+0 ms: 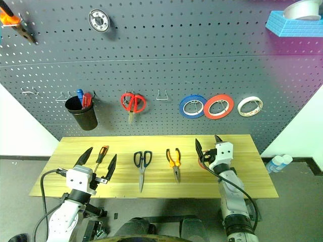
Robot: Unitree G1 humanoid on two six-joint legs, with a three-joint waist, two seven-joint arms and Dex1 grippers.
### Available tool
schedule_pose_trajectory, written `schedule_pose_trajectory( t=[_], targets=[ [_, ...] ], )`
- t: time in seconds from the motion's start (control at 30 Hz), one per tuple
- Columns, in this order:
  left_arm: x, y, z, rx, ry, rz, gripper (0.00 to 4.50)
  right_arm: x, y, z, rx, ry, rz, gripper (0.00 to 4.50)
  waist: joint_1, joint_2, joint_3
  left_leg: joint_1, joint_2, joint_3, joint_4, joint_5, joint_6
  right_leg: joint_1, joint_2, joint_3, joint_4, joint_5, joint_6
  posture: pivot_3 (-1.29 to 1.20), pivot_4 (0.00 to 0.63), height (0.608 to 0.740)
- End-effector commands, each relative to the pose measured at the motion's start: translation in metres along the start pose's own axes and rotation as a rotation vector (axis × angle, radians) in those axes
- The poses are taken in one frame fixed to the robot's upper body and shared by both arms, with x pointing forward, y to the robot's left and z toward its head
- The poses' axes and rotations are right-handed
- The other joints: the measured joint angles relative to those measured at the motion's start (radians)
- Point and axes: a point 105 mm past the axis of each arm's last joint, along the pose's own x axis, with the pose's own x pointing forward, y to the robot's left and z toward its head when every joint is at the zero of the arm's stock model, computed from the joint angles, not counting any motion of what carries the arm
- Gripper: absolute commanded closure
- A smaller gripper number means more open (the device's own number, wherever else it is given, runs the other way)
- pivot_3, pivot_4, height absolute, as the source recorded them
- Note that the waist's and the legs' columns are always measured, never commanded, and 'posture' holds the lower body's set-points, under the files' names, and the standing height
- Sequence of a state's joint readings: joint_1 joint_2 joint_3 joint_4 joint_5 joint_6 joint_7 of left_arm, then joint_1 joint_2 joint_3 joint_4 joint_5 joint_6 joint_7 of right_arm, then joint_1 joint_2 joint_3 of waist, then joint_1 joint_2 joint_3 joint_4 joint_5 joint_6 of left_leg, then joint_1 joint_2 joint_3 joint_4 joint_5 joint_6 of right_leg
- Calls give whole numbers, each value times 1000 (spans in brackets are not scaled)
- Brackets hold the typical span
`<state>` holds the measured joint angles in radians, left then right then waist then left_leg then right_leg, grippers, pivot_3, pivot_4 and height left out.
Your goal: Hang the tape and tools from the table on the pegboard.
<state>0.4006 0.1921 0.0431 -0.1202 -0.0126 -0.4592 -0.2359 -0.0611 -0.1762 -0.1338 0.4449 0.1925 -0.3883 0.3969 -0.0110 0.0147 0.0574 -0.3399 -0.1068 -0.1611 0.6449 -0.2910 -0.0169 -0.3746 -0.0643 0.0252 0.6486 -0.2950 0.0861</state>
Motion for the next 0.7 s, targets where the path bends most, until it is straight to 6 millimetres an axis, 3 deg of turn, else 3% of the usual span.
schedule_pose_trajectory(
  t=[0.03, 0.7],
  targets=[
    [1, 4, 6, 8, -27, 11, 17, 6, -5, 13, -3, -60, -15, 0, 0, 0, 0, 0, 0, 0, 0, 0, 0, 0, 0, 0, 0, 0, 0, -65, 0, 740],
    [2, -2, 7, 4, -29, -11, 17, 4, -6, 7, -17, -60, -8, 0, -1, 0, 0, 0, 0, 0, 0, 0, 0, 0, 0, 0, 0, 0, 0, -72, 0, 740]
  ],
)
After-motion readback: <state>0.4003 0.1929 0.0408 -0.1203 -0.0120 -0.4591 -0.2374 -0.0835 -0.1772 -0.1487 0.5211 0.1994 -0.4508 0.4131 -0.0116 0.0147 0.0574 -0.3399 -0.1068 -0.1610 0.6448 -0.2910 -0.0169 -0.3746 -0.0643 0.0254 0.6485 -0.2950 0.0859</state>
